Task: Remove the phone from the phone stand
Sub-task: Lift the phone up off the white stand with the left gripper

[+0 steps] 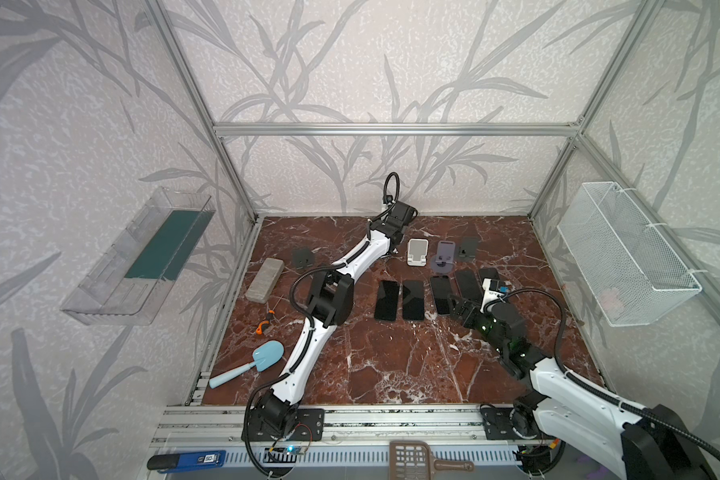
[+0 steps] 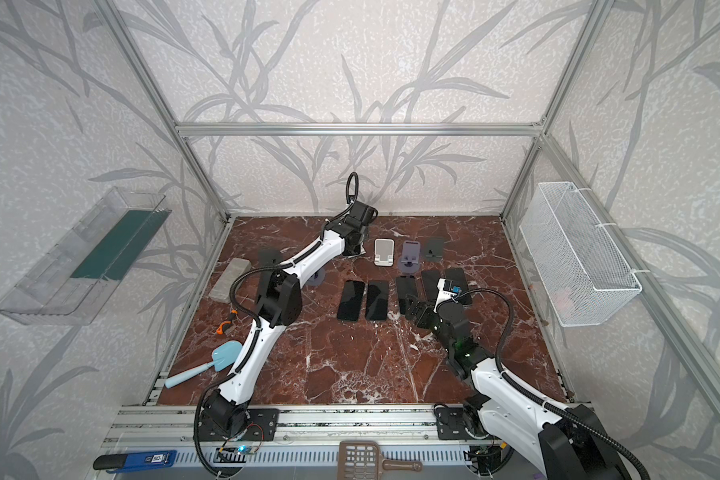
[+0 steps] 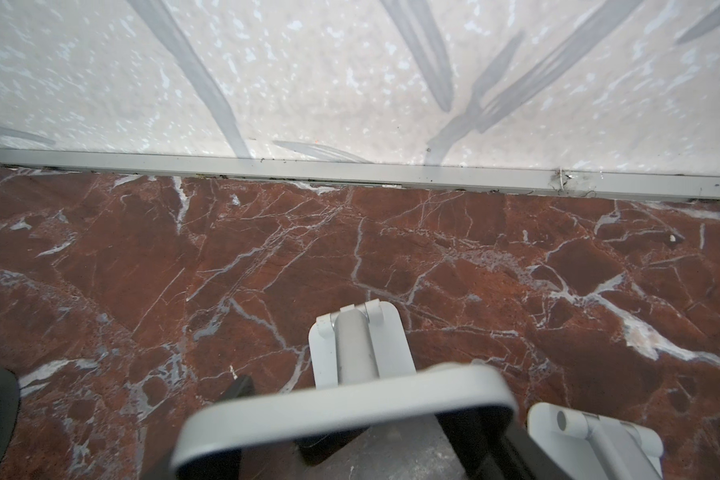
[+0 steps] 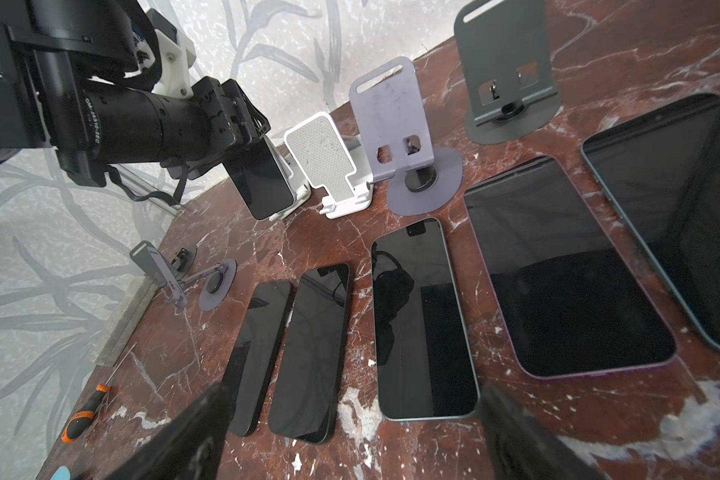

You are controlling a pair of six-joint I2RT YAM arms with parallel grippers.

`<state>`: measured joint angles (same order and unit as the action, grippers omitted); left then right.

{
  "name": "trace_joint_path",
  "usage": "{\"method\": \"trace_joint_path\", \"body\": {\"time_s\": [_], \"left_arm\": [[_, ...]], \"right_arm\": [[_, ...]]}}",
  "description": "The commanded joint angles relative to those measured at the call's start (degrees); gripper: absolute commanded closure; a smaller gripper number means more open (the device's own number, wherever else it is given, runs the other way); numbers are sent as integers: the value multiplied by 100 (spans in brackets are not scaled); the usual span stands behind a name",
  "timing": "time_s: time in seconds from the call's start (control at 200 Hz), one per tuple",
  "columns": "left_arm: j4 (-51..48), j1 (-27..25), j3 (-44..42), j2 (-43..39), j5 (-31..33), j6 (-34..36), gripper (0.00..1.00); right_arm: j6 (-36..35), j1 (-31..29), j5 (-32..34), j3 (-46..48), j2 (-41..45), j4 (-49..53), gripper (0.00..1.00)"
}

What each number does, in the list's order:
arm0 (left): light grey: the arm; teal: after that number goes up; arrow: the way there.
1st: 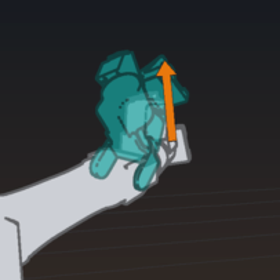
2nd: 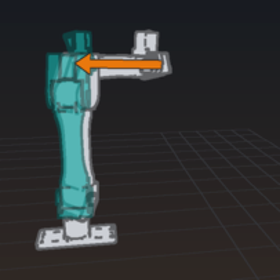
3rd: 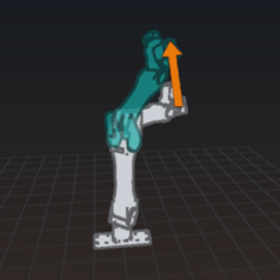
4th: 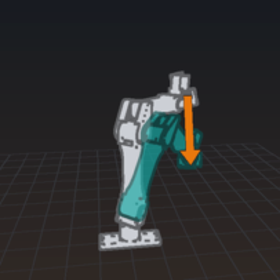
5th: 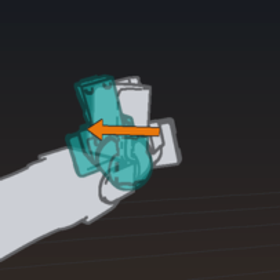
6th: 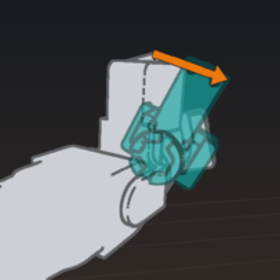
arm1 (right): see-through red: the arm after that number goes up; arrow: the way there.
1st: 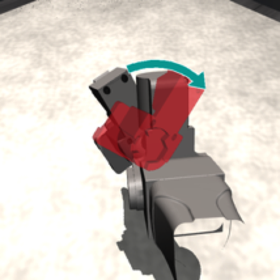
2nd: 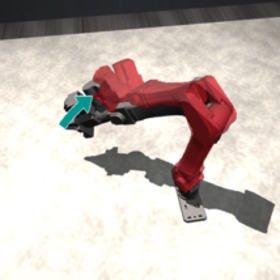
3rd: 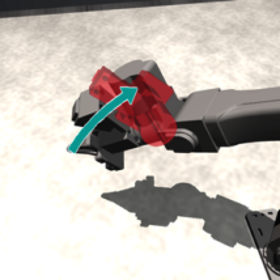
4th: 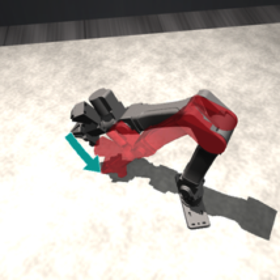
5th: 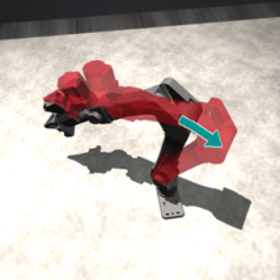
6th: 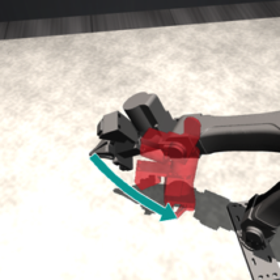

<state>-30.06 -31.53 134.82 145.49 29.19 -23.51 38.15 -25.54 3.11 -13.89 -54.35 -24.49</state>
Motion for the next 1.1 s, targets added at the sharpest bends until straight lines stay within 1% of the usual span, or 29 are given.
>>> {"method": "trace_joint_path", "body": {"time_s": [0.0, 0.255, 0.37, 0.615, 0.845, 1.03, 1.095], "left_arm": [[313, -45, -416, -657, -138, 248, 42], [872, -57, -1320, -1464, -447, 362, 43], [1319, -82, -1842, -1833, -614, 423, 45], [1474, -135, -2305, -2436, -944, 584, 46], [1915, -143, -3494, -3465, -1533, 800, 47], [1668, -127, -4227, -4235, -1952, 1105, 47], [1552, -120, -4527, -4540, -1967, 1199, 47]], "right_arm": [[62, -21, -35, -36, -51, -236, 7], [33, -27, -39, -49, -117, -258, 8], [1, -38, -39, -70, -173, -267, 8], [-40, -56, -13, -73, -225, -287, 8], [-71, -65, 49, -66, -168, -237, 8], [-67, -73, 31, -61, -88, -184, 8], [-70, -73, 40, -51, -42, -170, 8]]}}
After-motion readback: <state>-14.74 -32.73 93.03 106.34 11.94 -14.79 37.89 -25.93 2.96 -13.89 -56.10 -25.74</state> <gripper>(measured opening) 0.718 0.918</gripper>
